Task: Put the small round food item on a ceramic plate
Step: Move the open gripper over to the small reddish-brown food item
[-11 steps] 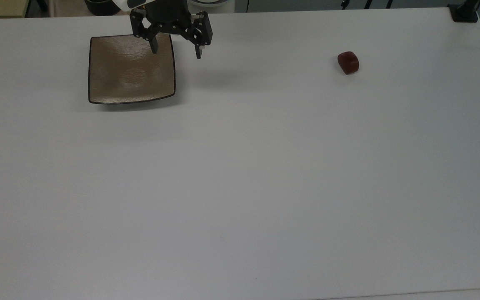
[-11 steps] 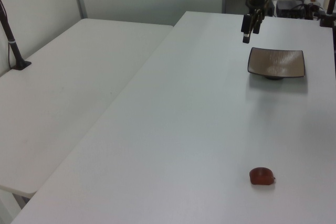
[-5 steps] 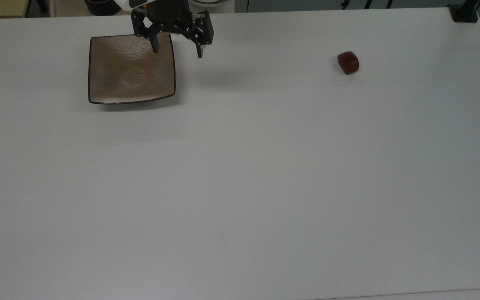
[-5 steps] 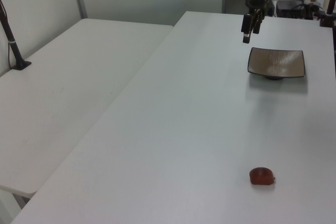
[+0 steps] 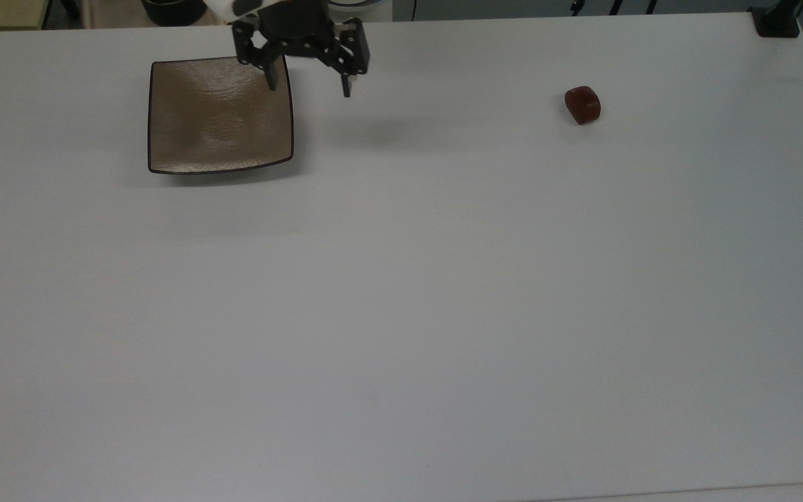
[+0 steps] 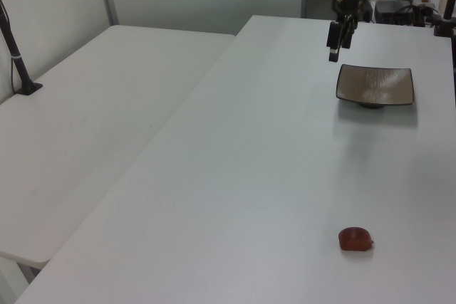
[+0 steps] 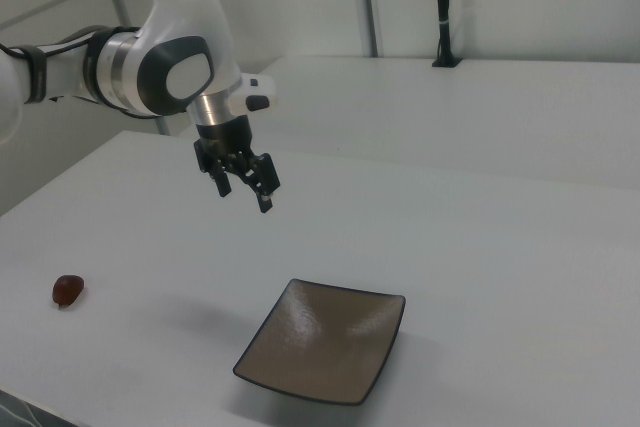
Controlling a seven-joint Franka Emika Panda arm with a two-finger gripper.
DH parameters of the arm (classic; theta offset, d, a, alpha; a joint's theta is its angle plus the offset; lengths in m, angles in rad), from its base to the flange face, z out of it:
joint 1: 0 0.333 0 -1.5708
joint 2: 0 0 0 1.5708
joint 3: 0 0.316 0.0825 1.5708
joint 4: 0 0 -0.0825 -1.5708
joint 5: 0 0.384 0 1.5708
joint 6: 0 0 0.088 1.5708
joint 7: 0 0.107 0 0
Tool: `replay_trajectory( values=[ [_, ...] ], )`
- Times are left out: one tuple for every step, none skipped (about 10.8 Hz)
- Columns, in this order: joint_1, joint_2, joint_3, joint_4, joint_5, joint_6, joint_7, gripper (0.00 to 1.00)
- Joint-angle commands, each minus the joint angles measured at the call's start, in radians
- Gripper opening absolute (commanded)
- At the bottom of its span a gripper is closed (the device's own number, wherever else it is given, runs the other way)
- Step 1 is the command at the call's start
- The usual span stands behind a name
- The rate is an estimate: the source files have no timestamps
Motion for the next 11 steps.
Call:
replay_trajectory(
  values=[
    [-0.003, 0.032, 0.109, -0.01, 0.021, 0.052, 0.012, 1.0],
    [-0.003, 0.048, 0.162, -0.01, 0.021, 0.059, 0.065, 1.0],
    [-0.003, 0.06, 0.211, -0.013, 0.021, 0.087, 0.111, 1.0],
    [-0.002, 0.074, 0.265, -0.013, 0.021, 0.095, 0.142, 1.0],
    [0.013, 0.084, 0.311, -0.013, 0.021, 0.099, 0.167, 1.0],
    [0.047, 0.1, 0.336, -0.013, 0.021, 0.116, 0.199, 1.0],
    [0.065, 0.121, 0.373, -0.009, 0.021, 0.131, 0.224, 1.0],
    [0.079, 0.14, 0.405, -0.007, 0.019, 0.148, 0.247, 1.0],
    [0.107, 0.161, 0.425, -0.009, 0.019, 0.165, 0.259, 1.0],
    [0.14, 0.19, 0.434, -0.004, 0.012, 0.177, 0.279, 1.0],
    [0.188, 0.227, 0.436, -0.002, -0.001, 0.197, 0.311, 1.0]
  ],
)
